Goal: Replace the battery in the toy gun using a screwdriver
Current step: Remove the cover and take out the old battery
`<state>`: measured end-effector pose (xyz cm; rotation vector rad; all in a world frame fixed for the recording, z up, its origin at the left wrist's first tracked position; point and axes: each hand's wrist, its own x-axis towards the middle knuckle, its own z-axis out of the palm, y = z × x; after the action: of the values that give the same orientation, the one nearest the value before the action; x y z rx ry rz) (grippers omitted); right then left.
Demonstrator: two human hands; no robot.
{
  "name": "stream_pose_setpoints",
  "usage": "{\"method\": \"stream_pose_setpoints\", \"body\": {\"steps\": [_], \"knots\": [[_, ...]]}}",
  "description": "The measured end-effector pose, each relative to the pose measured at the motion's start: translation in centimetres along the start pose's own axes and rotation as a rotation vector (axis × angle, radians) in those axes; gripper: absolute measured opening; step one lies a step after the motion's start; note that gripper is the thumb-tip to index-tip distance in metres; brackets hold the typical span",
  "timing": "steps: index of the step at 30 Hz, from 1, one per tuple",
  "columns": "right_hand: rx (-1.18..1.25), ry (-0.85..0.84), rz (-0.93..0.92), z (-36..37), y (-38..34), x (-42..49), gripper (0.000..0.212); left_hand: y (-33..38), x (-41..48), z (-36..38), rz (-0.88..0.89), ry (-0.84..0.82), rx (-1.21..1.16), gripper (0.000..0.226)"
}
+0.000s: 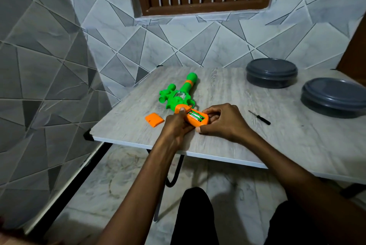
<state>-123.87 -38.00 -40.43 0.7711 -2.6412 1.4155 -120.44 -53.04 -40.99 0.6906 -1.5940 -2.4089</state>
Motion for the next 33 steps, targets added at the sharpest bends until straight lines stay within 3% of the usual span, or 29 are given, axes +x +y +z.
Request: {"method": "stream_pose_setpoints", "body": {"steps": [3,5,8,10,12,17,19,22,25,28,30,33], "knots": [[-0.009,-0.054,-0.022,-1.3,0.4,0.6,0.031,0.2,0.0,0.2,-0.036,-0.008,-0.069,0.040],[-0.063,0.144,-0.010,-2.7,1.1,1.1,0.015,0.2,0.0,0.4,-0.052,-0.016,-0.121,0.038],[-0.469,0.422,0.081,-5.0,3.1,0.7,0.014,-0.1,0.4,0.6,-0.052,-0.005,-0.159,0.036],[-0.715,0.356,0.274,-5.5,4.2,-0.1,0.027,-0.1,0.4,0.7,-0.041,-0.005,-0.137,0.035],[-0.776,0.283,0.436,-5.6,4.8,-0.7,0.033,0.0,0.6,0.9,-0.037,-0.004,-0.123,0.033],[-0.734,0.294,0.429,-5.4,4.9,-0.6,0.020,-0.1,0.4,1.3,-0.017,0.002,-0.129,0.008],[-0.643,0.305,0.357,-4.9,4.4,-0.4,0.015,-0.1,0.2,1.3,-0.028,-0.001,-0.121,0.019],[-0.273,0.267,0.206,-3.7,2.9,0.3,0.005,-0.2,0.1,1.0,-0.044,-0.041,-0.175,0.014],[0.126,0.220,0.082,-2.0,0.7,0.7,0.006,-0.1,0.5,0.7,-0.046,-0.085,-0.259,0.014],[0.409,0.196,0.083,-0.7,-0.6,1.6,0.013,-0.1,0.9,0.6,-0.036,-0.085,-0.337,0.022],[0.518,0.182,0.099,-0.1,-0.8,2.3,0.014,-0.4,0.9,0.6,-0.020,-0.097,-0.365,0.018],[0.432,0.203,0.074,1.0,-0.6,3.5,0.007,-0.9,1.3,0.4,0.008,-0.113,-0.405,0.021]]}}
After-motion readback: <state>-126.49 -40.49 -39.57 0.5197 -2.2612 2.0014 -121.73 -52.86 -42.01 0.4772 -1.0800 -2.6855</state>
